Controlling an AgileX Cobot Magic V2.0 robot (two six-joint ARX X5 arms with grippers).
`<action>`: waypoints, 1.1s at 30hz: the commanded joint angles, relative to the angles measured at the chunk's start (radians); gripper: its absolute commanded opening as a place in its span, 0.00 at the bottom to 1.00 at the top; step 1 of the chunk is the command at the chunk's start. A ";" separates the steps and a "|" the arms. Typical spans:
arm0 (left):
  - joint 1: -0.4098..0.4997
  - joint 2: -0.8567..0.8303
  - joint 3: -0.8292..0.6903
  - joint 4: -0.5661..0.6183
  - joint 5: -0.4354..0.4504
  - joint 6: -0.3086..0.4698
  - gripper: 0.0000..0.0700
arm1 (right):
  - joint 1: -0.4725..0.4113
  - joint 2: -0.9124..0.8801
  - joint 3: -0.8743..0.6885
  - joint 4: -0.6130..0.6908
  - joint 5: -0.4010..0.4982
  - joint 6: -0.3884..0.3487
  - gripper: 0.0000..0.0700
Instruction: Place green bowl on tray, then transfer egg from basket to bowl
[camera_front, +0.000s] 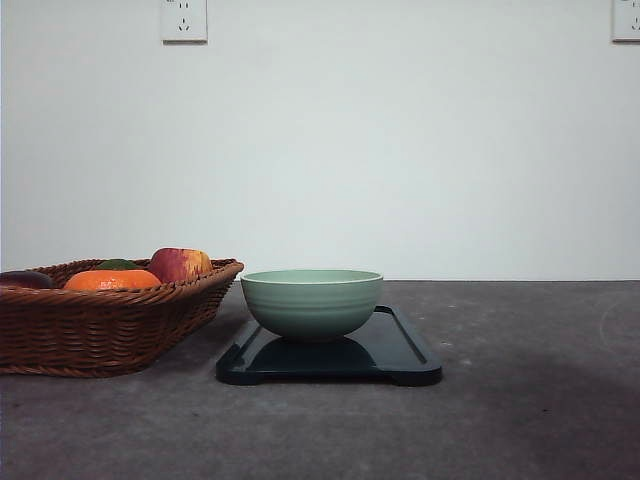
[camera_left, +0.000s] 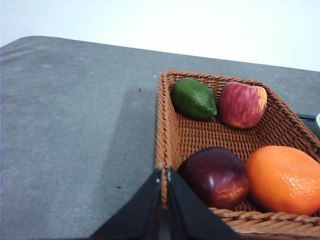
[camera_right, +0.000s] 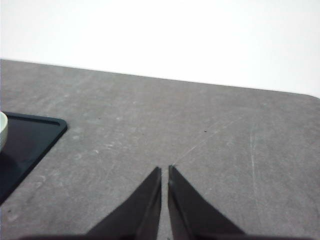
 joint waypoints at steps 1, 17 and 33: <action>0.000 0.000 -0.019 -0.006 -0.002 -0.001 0.00 | -0.005 -0.048 -0.033 0.027 -0.001 0.024 0.02; 0.000 0.000 -0.019 -0.007 -0.002 -0.001 0.00 | -0.004 -0.088 -0.096 0.047 0.001 0.069 0.02; 0.000 0.000 -0.019 -0.007 -0.002 -0.001 0.00 | -0.004 -0.088 -0.096 0.046 0.001 0.069 0.02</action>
